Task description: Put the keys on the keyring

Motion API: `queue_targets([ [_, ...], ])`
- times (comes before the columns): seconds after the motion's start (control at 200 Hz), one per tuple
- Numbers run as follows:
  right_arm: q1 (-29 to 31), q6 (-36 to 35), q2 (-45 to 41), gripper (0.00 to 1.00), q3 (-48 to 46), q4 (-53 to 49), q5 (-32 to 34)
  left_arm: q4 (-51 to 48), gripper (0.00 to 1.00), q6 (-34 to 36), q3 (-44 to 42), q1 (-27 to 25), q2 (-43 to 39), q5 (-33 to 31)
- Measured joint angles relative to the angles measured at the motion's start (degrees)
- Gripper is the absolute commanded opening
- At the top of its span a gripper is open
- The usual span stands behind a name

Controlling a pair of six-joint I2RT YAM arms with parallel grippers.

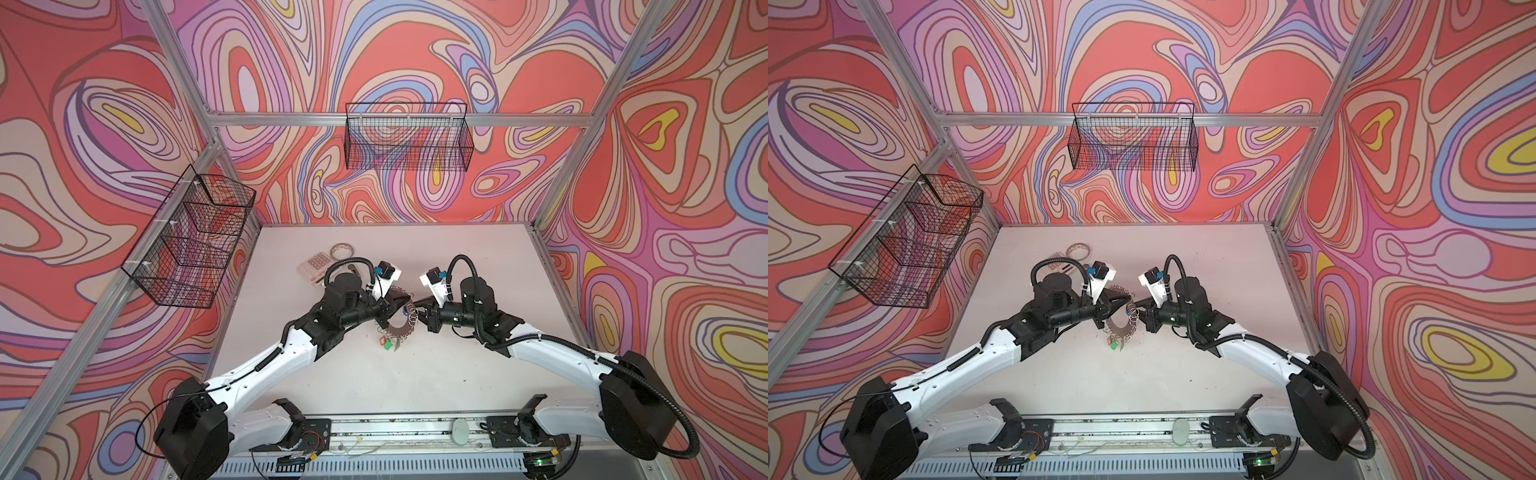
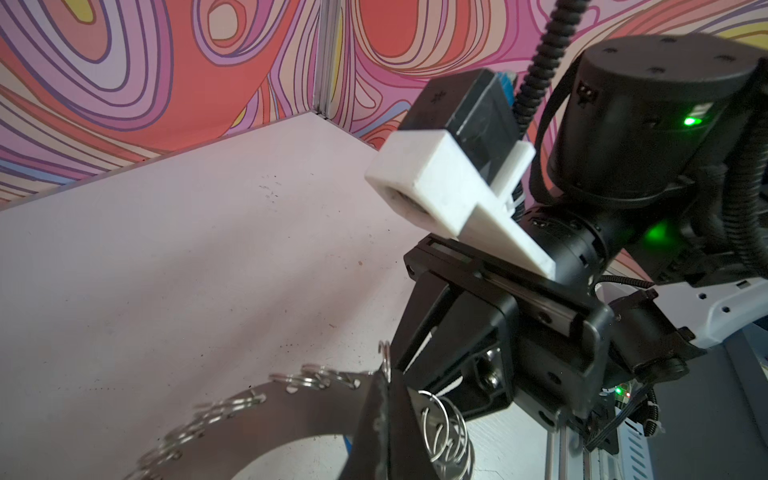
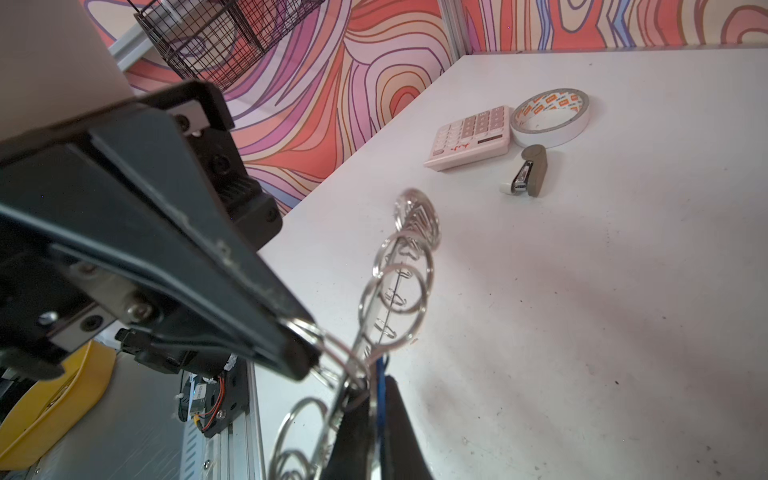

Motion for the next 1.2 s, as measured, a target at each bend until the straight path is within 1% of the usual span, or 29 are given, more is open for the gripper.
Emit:
queue_targets([
  [0.215, 0.0, 0.0, -0.2, 0.0, 0.2, -1.8, 1.7, 1.5, 0.0, -0.7, -0.7, -0.1, 0.6, -0.9],
  [0.446, -0.6, 0.0, -2.9, 0.0, -0.2, -4.9, 3.4, 2.9, 0.0, 0.2, -1.6, 0.2, 0.6, -1.4],
  [0.781, -0.8, -2.4, -4.2, 0.0, 1.2, -11.3, 6.3, 3.1, 0.0, 0.2, -3.2, 0.3, 0.6, -0.8],
  [1.022, -1.0, -3.3, -4.2, 0.0, 5.0, -14.5, 4.5, 2.6, 0.0, 0.7, -3.1, 0.3, 0.9, -0.5],
  [1.197, -1.4, -3.3, -4.2, 0.0, 5.3, -15.6, 4.0, 2.2, 0.0, 0.8, -2.6, 0.3, 1.5, 0.0],
])
